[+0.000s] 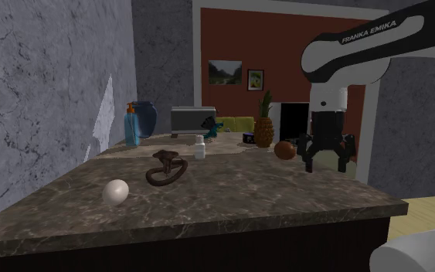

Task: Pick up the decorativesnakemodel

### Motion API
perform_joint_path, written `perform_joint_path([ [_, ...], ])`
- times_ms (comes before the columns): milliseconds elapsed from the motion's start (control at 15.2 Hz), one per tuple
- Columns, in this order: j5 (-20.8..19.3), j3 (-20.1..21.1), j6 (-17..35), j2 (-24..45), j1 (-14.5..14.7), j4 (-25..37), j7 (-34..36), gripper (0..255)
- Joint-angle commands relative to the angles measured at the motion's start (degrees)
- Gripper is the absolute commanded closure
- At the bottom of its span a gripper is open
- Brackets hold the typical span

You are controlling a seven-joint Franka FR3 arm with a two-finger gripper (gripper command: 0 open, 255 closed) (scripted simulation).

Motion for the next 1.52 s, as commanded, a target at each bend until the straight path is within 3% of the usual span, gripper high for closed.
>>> perform_joint_path([
  [0, 0.0, 0.0, 0.0, 0.0, 0.0, 0.0, 0.0, 0],
  [792, 12.3, 16.52, 5.57, 11.59, 0.99, 8.88, 26.58, 0],
  [1122, 14.03, 22.81, 8.38, 19.7, 0.19, 15.92, 37.59, 0],
  [1452, 12.91, 28.83, 10.75, 29.5, -0.99, 24.87, 49.1, 0],
])
